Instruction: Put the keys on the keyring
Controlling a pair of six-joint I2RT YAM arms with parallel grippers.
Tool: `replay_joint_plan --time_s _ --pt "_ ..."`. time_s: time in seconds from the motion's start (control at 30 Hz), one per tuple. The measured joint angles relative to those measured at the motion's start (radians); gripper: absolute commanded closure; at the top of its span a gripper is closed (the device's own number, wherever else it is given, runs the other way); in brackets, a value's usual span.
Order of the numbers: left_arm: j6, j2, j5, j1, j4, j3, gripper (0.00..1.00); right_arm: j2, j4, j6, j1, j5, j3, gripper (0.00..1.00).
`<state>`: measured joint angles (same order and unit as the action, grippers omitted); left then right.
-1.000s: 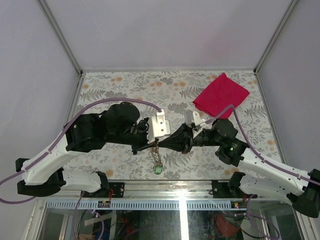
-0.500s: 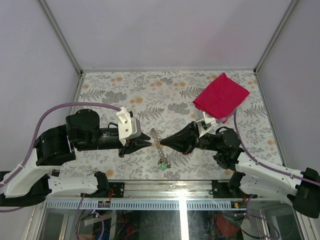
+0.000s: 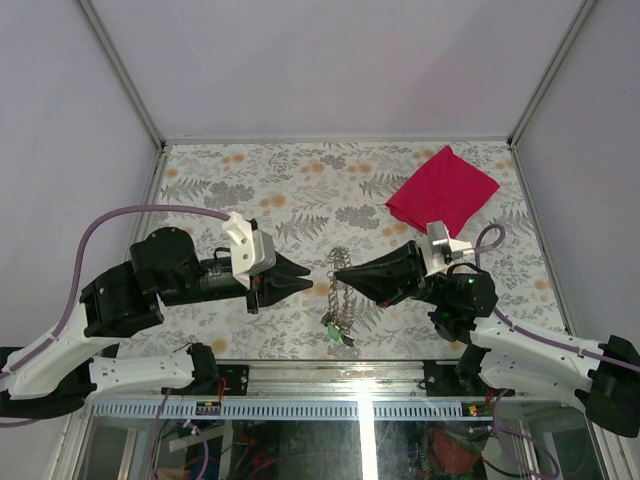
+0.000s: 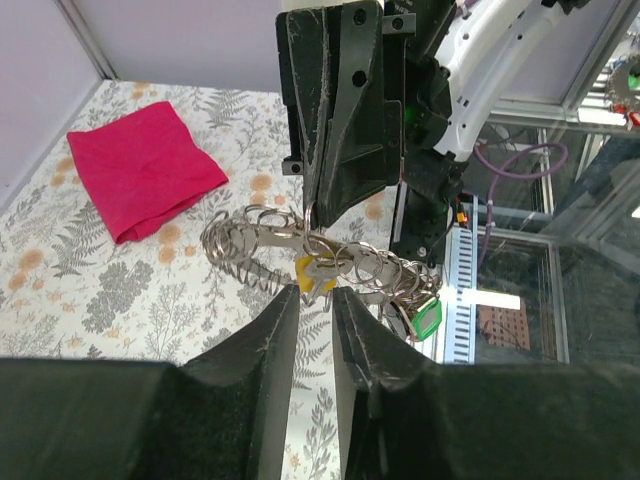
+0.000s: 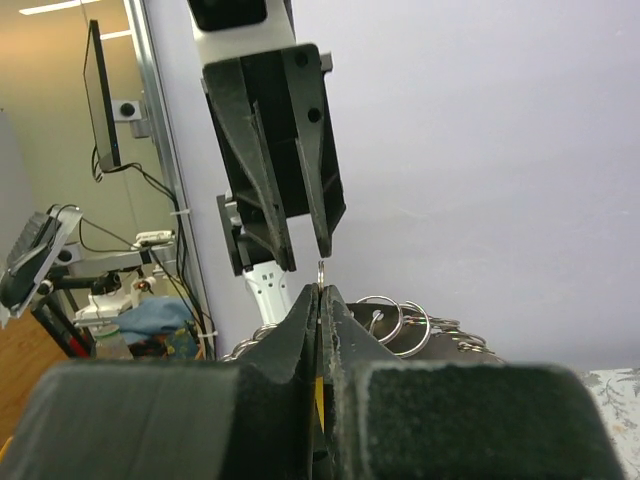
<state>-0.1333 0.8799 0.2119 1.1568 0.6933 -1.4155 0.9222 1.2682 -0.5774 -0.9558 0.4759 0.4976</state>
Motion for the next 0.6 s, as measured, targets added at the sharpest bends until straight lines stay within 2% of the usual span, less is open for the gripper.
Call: replay_joint_plan --time_s 0.17,0.3,0.4,0.5,0.53,0.6 --pt "0.035 -0.069 -0.041 0.0 -0.127 0.118 0.67 -0.035 -0.019 0.006 0.0 -0.021 -0.002 1.0" --pt "0.058 -0.113 -0.09 0.0 -0.19 0.206 0.6 -0.11 -0.13 0.054 0.0 -0.024 -0.002 1.0" --pt "0.069 -0.142 -0.138 0.001 -0.238 0.261 0.46 -0.168 -0.227 0.097 0.0 -0.031 0.003 1.0" --pt "0.073 -0.175 -0.19 0.001 -0.294 0.333 0.37 -0.208 -0.329 0.135 0.0 -0.029 0.027 1.0" --pt "0.073 -0.183 -0.199 0.001 -0.309 0.356 0.3 -0.216 -0.362 0.146 0.0 -0.024 0.039 1.0" --pt "0.073 -0.201 -0.218 0.001 -0.343 0.402 0.23 -0.229 -0.421 0.162 0.0 -0.011 0.066 1.0"
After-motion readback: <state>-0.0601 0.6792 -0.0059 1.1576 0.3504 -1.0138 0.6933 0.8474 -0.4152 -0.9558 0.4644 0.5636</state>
